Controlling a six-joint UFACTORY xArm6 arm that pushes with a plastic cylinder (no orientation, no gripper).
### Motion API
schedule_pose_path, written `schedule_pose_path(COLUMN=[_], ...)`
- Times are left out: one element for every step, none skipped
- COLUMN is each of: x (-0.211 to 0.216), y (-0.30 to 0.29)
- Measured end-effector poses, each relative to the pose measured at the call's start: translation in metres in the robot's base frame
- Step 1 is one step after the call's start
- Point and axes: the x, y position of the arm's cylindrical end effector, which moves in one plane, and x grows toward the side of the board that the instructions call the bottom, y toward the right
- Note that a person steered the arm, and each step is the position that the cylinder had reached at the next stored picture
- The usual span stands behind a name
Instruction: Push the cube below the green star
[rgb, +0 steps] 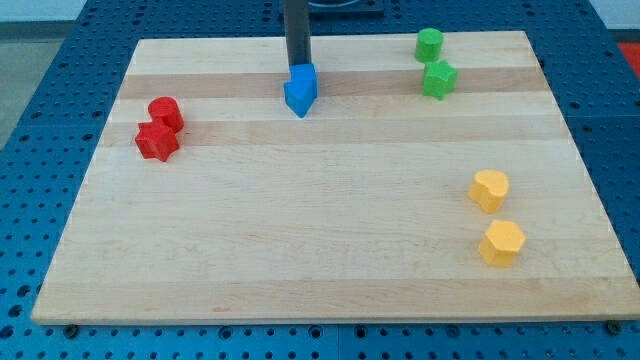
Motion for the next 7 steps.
schedule_pose_path(x=[0.039, 0.05, 0.056, 0.075, 0.075, 0.077, 0.086], y=[0.001, -0.012, -0.063, -0.068, -0.017, 0.052, 0.096])
